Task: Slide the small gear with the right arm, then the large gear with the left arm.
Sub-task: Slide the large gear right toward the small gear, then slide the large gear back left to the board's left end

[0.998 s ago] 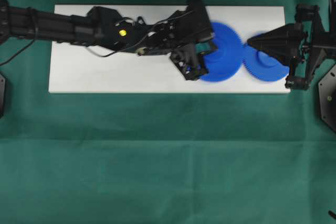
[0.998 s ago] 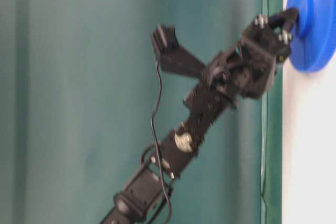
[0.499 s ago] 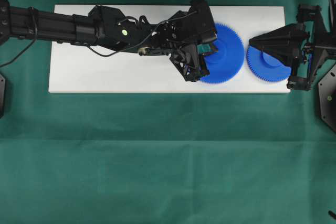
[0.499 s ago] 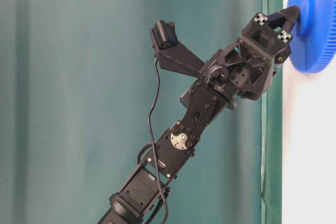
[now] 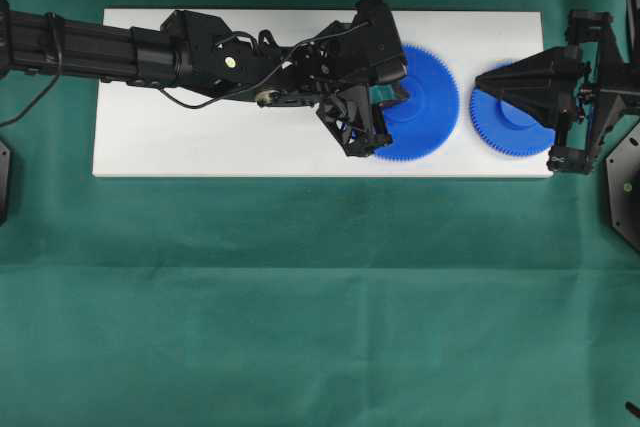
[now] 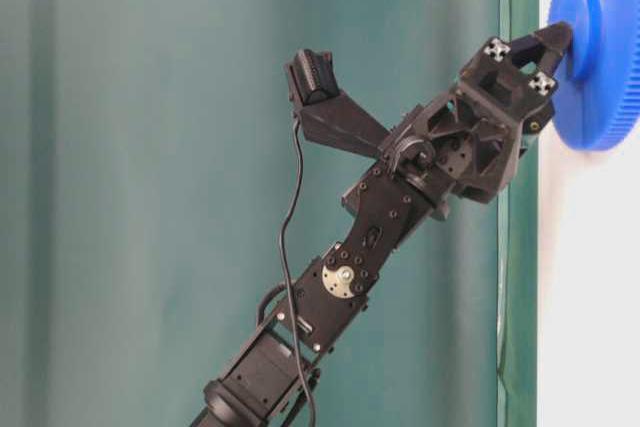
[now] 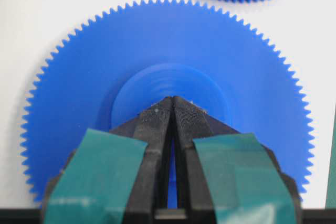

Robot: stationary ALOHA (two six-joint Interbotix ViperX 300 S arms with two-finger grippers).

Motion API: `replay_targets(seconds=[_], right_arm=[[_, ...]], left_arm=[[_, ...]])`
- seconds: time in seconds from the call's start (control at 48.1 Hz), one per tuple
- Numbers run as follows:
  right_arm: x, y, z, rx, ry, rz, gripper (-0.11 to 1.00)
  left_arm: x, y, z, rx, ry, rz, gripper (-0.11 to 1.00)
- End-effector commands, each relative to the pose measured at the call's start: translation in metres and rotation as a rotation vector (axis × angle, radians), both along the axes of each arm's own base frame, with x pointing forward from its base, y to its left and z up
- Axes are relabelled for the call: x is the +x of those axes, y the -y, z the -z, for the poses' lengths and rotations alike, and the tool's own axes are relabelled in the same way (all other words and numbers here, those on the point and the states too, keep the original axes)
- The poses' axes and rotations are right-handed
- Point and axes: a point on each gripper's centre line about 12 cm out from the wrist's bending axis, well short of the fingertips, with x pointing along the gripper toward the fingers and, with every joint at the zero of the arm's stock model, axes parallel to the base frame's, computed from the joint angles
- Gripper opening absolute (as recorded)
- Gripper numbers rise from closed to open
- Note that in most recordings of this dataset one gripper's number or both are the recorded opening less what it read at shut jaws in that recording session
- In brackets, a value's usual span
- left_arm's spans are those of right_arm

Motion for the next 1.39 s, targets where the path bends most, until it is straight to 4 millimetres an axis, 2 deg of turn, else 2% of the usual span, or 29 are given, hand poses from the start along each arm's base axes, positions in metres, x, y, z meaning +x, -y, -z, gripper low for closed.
replay_targets(seconds=[0.0, 0.146, 0.27, 0.52, 0.811, 0.998, 1.372], right_arm=[[0.002, 0.0, -0.007, -0.004, 0.027, -0.004, 0.5], [-0.001, -0.001, -0.008, -0.007, 0.034, -0.003, 0.5], [-0.005, -0.002, -0.008, -0.008, 0.043, -0.002, 0.5], [-0.008, -0.004, -0.01, -0.013, 0.058, -0.006, 0.5], [-0.007, -0.005, -0.011, -0.014, 0.059, -0.01, 0.5], [-0.008, -0.005, -0.01, -0.012, 0.058, -0.01, 0.5], [-0.007, -0.006, -0.01, -0.014, 0.059, -0.017, 0.5]], left_arm=[[-0.007, 0.003, 0.0, -0.005, -0.023, 0.003, 0.0], [-0.02, 0.003, 0.001, -0.007, -0.042, 0.0, 0.0], [-0.04, 0.001, 0.001, -0.015, -0.067, -0.015, 0.0], [-0.101, -0.008, 0.007, -0.034, -0.123, -0.073, 0.0], [-0.165, -0.013, 0.0, -0.026, -0.077, -0.134, 0.0], [-0.19, -0.009, -0.001, -0.029, -0.085, -0.148, 0.0], [-0.235, 0.0, 0.012, -0.048, -0.149, -0.17, 0.0]])
